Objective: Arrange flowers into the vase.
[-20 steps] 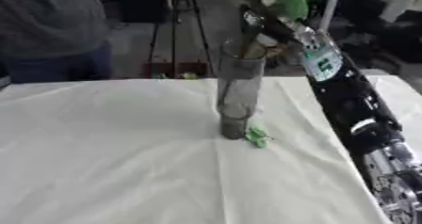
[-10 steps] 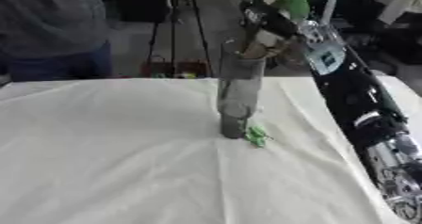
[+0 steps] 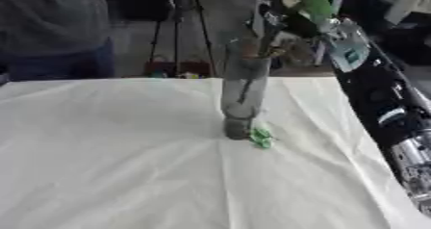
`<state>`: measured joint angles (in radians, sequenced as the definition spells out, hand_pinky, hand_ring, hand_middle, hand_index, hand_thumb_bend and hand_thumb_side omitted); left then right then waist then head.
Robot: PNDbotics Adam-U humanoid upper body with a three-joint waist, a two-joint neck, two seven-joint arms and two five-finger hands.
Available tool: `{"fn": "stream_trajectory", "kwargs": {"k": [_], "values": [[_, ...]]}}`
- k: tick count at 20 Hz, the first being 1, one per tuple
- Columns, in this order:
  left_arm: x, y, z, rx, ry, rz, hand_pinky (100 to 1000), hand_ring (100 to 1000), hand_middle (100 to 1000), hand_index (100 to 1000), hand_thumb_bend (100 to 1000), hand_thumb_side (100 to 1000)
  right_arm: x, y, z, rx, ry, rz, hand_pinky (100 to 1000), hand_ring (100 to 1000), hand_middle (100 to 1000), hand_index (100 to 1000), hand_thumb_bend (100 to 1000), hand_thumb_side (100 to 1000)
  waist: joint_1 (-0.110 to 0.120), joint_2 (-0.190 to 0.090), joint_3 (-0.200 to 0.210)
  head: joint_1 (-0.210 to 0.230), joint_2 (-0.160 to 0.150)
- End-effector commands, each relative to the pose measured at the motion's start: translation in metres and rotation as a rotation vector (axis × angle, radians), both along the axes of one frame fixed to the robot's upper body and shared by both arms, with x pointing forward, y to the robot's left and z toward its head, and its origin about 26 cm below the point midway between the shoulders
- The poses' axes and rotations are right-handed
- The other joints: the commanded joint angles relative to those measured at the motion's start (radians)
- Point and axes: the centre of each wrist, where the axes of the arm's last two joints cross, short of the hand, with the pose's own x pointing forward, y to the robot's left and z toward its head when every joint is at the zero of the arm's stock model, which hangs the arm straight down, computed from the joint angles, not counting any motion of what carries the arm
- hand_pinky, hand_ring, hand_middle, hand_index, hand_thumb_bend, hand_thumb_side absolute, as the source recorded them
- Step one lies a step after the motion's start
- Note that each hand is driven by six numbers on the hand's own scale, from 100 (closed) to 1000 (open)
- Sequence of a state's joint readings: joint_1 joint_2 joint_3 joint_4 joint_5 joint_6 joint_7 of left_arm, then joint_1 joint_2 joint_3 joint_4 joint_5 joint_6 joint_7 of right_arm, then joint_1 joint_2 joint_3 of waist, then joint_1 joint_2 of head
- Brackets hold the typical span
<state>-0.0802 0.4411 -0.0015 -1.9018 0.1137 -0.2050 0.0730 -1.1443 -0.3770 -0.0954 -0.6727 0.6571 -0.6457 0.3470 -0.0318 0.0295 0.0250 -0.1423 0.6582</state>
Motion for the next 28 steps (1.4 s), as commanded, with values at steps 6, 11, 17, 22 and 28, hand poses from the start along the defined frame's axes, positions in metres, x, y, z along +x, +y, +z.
{"fn": "stream_trajectory", "kwargs": {"k": [6,11,17,22,28], "values": [[0.0,0.005,0.009,0.028,-0.026,0.004,811,787,755,743,466,773,0.0,-0.006,0.008,-0.034,0.0,0.016,487,580,391,465,100,1000,0.006,-0.013,0.0,0.001,0.002],[0.0,0.004,0.009,0.029,-0.024,0.002,812,787,755,742,464,775,0.001,-0.002,0.003,-0.065,0.016,0.033,529,607,436,510,100,1000,0.006,-0.01,0.002,0.0,0.004],[0.0,0.004,0.009,0.029,-0.025,0.002,812,787,755,743,464,775,0.001,-0.001,-0.003,-0.113,0.04,0.046,704,712,572,613,100,1000,0.006,-0.01,0.003,-0.001,0.004],[0.0,0.004,0.009,0.028,-0.024,0.001,812,787,755,743,463,775,0.001,0.0,-0.004,-0.144,0.045,0.061,874,801,699,702,100,1000,0.006,-0.011,0.003,-0.002,0.003],[0.0,0.004,0.009,0.029,-0.023,0.001,812,787,755,743,462,775,0.002,-0.002,-0.006,-0.194,0.074,0.07,941,865,791,789,100,1000,0.005,-0.011,0.005,-0.005,0.002]]}}
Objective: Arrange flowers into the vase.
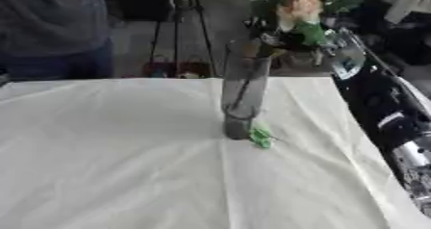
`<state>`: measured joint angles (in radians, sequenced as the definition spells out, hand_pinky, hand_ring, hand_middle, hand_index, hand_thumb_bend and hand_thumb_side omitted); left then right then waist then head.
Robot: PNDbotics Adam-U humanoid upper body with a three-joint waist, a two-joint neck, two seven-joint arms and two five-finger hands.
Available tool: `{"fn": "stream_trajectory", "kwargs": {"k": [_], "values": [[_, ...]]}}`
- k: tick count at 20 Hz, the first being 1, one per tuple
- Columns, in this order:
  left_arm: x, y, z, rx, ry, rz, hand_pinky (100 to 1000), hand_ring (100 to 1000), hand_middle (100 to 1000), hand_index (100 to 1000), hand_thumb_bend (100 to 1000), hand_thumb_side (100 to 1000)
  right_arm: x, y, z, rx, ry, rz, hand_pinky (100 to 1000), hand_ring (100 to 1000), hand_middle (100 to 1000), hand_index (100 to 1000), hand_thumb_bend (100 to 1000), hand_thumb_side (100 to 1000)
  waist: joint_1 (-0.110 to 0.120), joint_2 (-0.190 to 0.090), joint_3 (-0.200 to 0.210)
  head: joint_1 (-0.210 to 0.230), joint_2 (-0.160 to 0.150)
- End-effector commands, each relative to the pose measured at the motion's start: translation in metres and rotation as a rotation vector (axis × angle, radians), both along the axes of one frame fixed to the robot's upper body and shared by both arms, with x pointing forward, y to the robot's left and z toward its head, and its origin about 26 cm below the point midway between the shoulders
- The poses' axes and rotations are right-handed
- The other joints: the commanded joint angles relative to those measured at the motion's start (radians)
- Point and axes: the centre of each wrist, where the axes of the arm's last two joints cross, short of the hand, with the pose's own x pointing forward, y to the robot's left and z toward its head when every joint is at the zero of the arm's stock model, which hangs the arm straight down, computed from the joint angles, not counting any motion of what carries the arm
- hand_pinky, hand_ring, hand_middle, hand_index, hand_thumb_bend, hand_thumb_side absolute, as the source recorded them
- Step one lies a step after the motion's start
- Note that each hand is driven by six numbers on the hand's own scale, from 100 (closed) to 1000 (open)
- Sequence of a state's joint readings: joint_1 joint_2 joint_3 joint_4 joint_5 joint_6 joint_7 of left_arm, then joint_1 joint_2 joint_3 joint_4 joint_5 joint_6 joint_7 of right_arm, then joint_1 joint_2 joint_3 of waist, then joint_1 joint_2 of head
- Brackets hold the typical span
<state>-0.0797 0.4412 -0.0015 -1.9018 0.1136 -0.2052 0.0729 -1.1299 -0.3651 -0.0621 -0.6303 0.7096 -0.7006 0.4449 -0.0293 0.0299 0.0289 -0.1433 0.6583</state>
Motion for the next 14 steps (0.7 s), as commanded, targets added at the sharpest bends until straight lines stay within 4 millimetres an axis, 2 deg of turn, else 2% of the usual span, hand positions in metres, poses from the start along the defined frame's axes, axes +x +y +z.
{"fn": "stream_trajectory", "kwargs": {"k": [1,4,7,14], "values": [[0.0,0.0043,0.0088,0.029,-0.024,0.001,812,787,755,743,463,775,0.0003,-0.0064,0.0151,-0.047,-0.016,0.006,950,875,803,803,100,1000,0.002,-0.011,0.001,-0.004,0.002],[0.0001,0.0043,0.0085,0.029,-0.022,0.0,813,787,755,743,462,776,0.0002,-0.0077,0.0155,-0.071,-0.004,0.005,977,898,833,825,100,1000,0.002,-0.012,0.001,-0.004,0.0],[0.0002,0.0041,0.0083,0.029,-0.021,-0.001,813,787,754,743,463,776,-0.0001,-0.0089,0.0163,-0.104,0.008,0.006,1000,945,897,887,108,1000,0.001,-0.013,0.001,-0.002,-0.001],[0.0004,0.0042,0.0082,0.028,-0.02,0.0,813,787,754,743,463,775,-0.0004,-0.0069,0.0228,-0.135,0.008,0.021,1000,972,943,953,245,1000,0.0,-0.013,0.001,-0.001,-0.003]]}}
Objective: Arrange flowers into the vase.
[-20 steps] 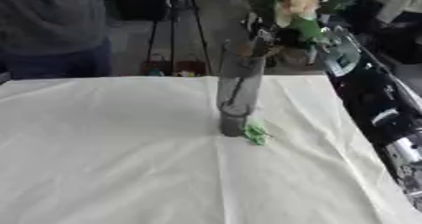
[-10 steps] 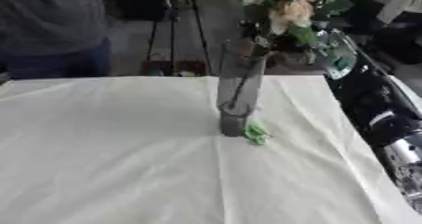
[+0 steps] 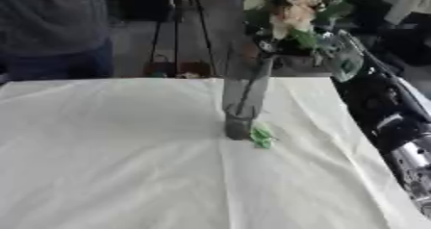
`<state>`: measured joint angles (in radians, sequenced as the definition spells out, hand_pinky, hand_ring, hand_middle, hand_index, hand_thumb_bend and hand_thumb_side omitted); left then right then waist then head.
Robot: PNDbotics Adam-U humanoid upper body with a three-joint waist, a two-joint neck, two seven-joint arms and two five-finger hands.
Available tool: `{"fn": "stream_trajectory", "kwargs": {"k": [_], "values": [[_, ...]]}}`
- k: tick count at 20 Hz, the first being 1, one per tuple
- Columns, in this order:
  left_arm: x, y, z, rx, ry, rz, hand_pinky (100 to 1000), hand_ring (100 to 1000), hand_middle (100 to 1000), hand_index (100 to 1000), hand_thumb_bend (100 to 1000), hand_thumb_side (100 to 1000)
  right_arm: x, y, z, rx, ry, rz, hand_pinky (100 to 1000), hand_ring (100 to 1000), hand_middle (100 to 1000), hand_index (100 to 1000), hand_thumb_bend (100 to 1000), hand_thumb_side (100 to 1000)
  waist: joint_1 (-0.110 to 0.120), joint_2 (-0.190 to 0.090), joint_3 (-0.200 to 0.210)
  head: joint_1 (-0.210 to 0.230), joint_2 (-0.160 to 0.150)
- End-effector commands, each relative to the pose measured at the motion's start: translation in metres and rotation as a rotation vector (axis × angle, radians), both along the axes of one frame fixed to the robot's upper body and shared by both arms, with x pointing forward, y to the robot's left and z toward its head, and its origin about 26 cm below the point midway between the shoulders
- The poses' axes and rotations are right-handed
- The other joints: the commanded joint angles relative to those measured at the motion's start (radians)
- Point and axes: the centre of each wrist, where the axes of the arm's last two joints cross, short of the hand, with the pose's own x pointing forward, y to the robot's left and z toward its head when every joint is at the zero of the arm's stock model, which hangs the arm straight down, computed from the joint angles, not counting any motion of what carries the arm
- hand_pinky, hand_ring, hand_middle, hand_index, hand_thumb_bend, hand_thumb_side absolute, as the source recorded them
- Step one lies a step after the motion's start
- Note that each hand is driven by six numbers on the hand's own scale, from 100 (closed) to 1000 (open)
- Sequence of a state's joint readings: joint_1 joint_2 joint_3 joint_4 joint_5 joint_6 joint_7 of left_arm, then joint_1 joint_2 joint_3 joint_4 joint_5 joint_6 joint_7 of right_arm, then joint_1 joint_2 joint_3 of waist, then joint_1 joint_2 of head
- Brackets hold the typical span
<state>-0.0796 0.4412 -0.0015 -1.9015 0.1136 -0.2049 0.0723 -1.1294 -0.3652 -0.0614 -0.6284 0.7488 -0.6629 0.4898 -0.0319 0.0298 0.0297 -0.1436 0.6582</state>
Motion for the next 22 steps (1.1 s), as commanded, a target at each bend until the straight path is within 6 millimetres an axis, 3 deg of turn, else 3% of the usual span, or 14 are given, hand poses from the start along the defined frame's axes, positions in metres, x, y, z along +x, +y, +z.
{"fn": "stream_trajectory", "kwargs": {"k": [1,6,12,15,22], "values": [[0.0,0.004,0.008,0.028,-0.021,0.0,813,787,754,743,463,775,-0.001,-0.006,0.025,-0.071,-0.042,0.056,1000,976,948,964,256,1000,0.002,-0.013,0.0,0.0,-0.003],[0.0,0.005,0.008,0.029,-0.02,0.004,813,787,754,742,463,776,-0.002,-0.009,0.033,-0.082,-0.041,0.067,1000,985,959,982,277,1000,0.0,-0.013,0.0,0.003,-0.004],[0.0,0.005,0.007,0.031,-0.016,0.006,813,786,754,742,463,777,-0.005,-0.018,0.035,-0.107,-0.019,0.074,1000,999,973,994,455,997,-0.006,-0.014,-0.002,0.006,-0.005],[0.0,0.006,0.007,0.031,-0.018,0.009,813,785,754,742,463,777,-0.006,-0.023,0.033,-0.111,-0.007,0.075,1000,1000,969,988,532,927,-0.006,-0.014,-0.002,0.008,-0.008],[0.0,0.006,0.007,0.031,-0.017,0.012,814,785,754,742,462,777,-0.011,-0.037,0.028,-0.102,0.019,0.067,1000,1000,963,980,545,904,-0.005,-0.013,-0.005,0.012,-0.008]]}}
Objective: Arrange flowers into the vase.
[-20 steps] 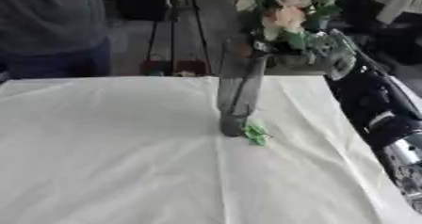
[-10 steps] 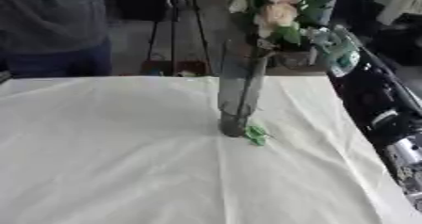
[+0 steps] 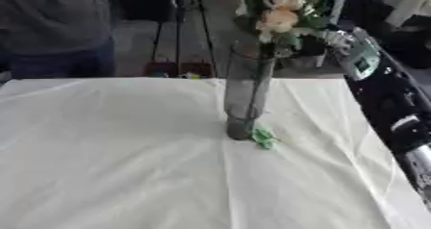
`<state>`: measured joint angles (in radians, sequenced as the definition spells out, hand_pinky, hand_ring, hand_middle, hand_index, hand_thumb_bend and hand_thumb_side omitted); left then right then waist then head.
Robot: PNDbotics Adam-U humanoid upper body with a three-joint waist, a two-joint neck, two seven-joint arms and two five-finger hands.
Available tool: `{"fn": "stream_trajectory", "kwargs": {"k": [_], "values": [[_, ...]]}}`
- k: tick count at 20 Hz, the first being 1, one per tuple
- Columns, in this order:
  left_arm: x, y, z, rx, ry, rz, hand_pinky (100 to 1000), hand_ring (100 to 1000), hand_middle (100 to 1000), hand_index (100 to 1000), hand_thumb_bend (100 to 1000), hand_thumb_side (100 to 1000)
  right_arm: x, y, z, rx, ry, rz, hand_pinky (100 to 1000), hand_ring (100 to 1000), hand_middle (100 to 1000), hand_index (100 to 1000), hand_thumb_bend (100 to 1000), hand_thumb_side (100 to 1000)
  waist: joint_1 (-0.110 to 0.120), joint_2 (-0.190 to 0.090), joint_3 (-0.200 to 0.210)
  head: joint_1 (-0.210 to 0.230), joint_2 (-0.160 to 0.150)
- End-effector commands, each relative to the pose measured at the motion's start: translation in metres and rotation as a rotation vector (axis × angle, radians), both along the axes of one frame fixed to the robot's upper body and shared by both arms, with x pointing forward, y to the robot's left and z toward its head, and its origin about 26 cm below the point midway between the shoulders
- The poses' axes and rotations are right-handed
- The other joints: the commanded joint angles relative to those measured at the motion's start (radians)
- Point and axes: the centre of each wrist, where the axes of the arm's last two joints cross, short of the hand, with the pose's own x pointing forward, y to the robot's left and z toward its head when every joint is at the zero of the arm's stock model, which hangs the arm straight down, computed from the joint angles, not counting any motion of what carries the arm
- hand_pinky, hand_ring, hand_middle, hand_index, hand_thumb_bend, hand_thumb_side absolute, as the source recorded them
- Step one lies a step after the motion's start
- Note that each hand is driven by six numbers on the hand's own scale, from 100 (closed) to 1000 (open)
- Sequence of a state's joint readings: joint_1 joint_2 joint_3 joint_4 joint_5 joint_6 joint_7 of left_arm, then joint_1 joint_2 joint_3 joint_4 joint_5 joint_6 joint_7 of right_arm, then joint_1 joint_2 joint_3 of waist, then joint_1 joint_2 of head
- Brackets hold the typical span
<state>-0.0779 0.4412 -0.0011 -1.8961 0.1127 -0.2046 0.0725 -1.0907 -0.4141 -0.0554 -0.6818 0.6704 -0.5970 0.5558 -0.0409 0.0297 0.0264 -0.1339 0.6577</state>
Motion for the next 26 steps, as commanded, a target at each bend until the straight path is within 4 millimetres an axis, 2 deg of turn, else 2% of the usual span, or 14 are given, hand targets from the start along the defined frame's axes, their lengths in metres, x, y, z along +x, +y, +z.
{"fn": "stream_trajectory", "kwargs": {"k": [1,7,9,26], "values": [[0.0,0.006,0.009,0.03,-0.023,0.008,814,785,754,742,462,777,-0.004,-0.016,0.024,-0.108,-0.03,0.124,1000,1000,962,978,541,905,0.004,-0.012,-0.002,0.003,-0.007],[0.0,0.006,0.009,0.03,-0.024,0.01,814,784,754,742,462,777,-0.007,-0.024,0.025,-0.096,-0.027,0.115,1000,1000,961,978,526,907,0.004,-0.013,-0.003,0.006,-0.008],[-0.001,0.006,0.009,0.031,-0.023,0.011,814,784,754,742,462,778,-0.009,-0.028,0.024,-0.093,-0.025,0.109,1000,1000,959,978,486,925,0.003,-0.012,-0.003,0.007,-0.009],[0.0,0.008,0.007,0.035,-0.019,0.021,815,783,753,740,460,781,-0.026,-0.07,0.012,-0.064,-0.013,0.049,1000,993,939,964,423,947,-0.008,-0.009,-0.008,0.02,-0.013]]}}
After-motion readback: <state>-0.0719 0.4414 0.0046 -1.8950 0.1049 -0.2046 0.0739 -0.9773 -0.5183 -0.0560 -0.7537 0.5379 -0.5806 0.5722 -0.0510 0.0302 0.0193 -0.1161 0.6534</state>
